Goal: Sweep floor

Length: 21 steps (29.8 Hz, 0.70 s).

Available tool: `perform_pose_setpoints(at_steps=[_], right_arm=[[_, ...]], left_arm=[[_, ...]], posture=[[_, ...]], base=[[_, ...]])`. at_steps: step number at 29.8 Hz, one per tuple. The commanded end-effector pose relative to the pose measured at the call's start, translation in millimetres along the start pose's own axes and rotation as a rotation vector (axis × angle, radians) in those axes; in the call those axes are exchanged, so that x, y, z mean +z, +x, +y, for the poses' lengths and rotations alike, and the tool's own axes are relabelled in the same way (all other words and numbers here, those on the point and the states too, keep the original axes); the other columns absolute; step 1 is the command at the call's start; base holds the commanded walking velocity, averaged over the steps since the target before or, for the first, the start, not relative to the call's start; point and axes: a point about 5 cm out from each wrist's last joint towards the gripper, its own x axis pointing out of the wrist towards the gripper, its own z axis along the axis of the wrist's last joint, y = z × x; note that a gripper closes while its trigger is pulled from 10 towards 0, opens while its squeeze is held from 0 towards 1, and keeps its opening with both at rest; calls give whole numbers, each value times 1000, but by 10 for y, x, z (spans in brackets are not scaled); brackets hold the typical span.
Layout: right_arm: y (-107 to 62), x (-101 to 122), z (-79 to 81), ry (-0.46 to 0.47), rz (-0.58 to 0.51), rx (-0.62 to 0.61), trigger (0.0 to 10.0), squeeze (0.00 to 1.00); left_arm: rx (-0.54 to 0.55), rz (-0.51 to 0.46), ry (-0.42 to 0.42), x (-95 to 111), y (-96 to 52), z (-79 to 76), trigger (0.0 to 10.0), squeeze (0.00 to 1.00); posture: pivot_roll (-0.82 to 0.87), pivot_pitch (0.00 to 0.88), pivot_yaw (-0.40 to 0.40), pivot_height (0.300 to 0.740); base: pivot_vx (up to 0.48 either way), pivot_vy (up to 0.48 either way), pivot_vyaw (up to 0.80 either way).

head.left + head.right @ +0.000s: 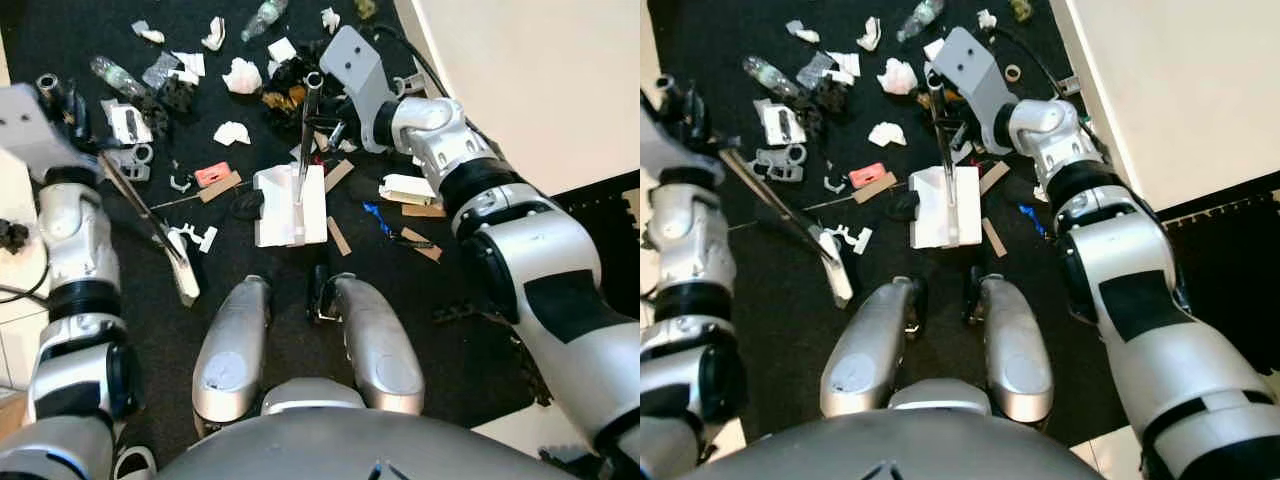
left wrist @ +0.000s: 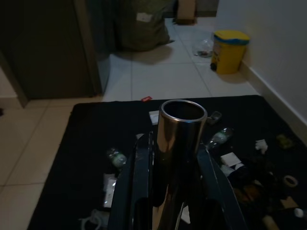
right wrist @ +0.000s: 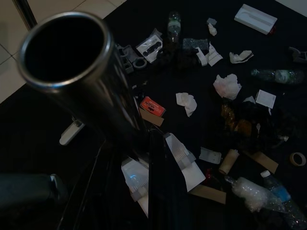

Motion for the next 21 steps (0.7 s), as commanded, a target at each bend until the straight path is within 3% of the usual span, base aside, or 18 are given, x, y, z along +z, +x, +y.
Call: perform_pose_setpoints(at_steps=[1,2,3,6,10,12,16,18,21], right_arm=[[-7,-242,81,75,78,30,10000,0],[-17,-246,72,75,78,29,10000,0],[-17,-246,72,75,78,29,10000,0],[-26,-250,61,77,80,25,10000,0],[-26,-246,59,78,79,23,10000,0],[-25,-238,56,79,76,23,10000,0],[-26,-234,54,81,73,22,10000,0],[-29,-237,51,82,73,20,10000,0],[-29,-237,50,82,72,18,10000,0]], left_arm=[[20,92,-202,-256,-75,-180,10000,0],[5,110,-295,-282,-15,-296,10000,0],[5,110,-295,-282,-15,-296,10000,0],[-35,114,-446,-259,105,-468,10000,0],[-48,105,-535,-228,178,-533,10000,0],[-67,79,-600,-143,281,-645,10000,0],[-107,35,-610,-13,377,-753,10000,0],[-173,-45,-567,182,452,-833,10000,0],[-198,-82,-543,268,475,-849,10000,0]], posture=[[14,282,-118,740],[5,280,-115,740],[5,280,-115,740],[-2,281,-117,740],[-6,283,-118,740],[-13,284,-118,740],[-10,281,-115,740],[-2,280,-110,740],[1,279,-109,740]], base=[[0,0,0],[0,0,0],[0,0,0],[0,0,0],[0,0,0],[0,0,0],[0,0,0],[0,0,0],[0,0,0]])
